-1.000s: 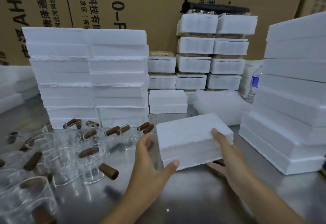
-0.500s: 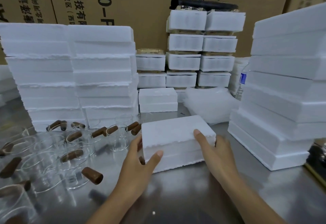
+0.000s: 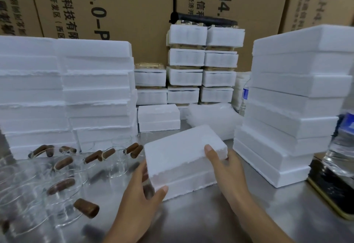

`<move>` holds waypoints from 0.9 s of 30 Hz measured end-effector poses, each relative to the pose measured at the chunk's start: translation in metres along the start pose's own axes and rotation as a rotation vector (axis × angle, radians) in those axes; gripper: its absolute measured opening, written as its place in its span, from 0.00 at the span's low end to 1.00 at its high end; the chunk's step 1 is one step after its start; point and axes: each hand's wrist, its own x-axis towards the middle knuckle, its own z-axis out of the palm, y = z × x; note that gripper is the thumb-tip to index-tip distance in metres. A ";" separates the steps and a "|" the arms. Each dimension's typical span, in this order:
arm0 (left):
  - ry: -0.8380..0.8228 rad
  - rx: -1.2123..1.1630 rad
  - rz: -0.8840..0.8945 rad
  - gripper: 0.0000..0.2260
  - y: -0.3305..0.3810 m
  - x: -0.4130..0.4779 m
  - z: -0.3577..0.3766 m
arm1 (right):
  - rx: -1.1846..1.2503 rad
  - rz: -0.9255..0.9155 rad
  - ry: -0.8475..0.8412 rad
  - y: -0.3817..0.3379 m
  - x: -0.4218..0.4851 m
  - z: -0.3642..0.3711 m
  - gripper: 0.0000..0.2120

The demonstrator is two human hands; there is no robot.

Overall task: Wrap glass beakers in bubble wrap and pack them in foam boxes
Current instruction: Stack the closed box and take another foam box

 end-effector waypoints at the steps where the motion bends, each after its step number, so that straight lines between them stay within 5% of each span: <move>1: -0.001 -0.003 -0.016 0.28 -0.001 0.001 0.000 | 0.012 -0.007 -0.004 -0.001 0.000 -0.001 0.23; 9: -0.107 -0.031 -0.061 0.24 0.000 0.002 0.000 | 0.133 -0.113 0.041 -0.014 -0.005 -0.007 0.29; 12: -0.114 -0.008 -0.074 0.32 0.003 0.000 0.001 | 0.158 -0.260 0.137 -0.020 -0.009 -0.011 0.29; 16: 0.025 -0.099 -0.072 0.29 0.005 0.000 0.000 | 0.188 -0.452 0.137 -0.031 -0.019 -0.010 0.07; 21: 0.249 -0.320 -0.052 0.11 0.009 0.005 -0.011 | 0.194 -0.716 0.095 -0.029 -0.038 0.010 0.14; 27: 0.430 -0.469 -0.094 0.09 0.007 0.023 -0.016 | 0.116 -0.755 -0.017 -0.014 -0.049 0.027 0.25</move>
